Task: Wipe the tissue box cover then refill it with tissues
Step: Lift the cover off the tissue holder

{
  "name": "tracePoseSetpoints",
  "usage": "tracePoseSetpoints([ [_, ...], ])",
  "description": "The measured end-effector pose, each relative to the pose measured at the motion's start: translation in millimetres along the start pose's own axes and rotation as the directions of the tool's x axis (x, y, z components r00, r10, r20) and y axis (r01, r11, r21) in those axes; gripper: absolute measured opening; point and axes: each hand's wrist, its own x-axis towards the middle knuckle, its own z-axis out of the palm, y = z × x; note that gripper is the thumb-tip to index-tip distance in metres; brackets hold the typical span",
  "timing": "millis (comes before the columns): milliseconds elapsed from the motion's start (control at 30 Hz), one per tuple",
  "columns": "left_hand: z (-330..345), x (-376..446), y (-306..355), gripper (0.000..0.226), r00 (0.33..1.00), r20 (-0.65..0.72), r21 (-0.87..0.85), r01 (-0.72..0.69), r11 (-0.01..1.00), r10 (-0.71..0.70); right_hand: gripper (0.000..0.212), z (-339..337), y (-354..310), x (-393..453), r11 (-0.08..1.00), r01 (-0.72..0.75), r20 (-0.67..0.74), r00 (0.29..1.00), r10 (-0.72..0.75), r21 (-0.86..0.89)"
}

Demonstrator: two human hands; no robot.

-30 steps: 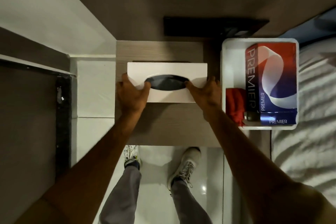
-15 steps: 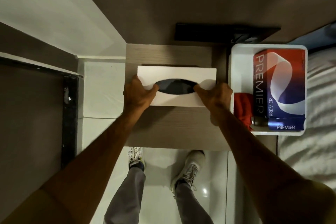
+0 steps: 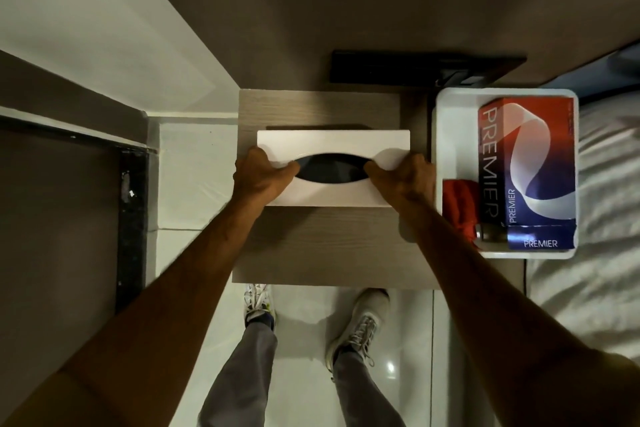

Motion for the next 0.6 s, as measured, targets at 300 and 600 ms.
tracePoseSetpoints([
  [300,-4.1,1.8,8.2,0.064,0.997,0.056,-0.134,0.052,0.990,-0.045,0.088,2.8,-0.6,6.9,1.000,0.010,-0.008,1.000,-0.010,-0.010],
  [600,6.6,-8.4,-5.3,0.072,0.999,-0.049,-0.112,-0.026,0.993,0.021,0.085,3.1,19.9,8.6,0.998,0.070,-0.029,0.997,-0.070,-0.005],
])
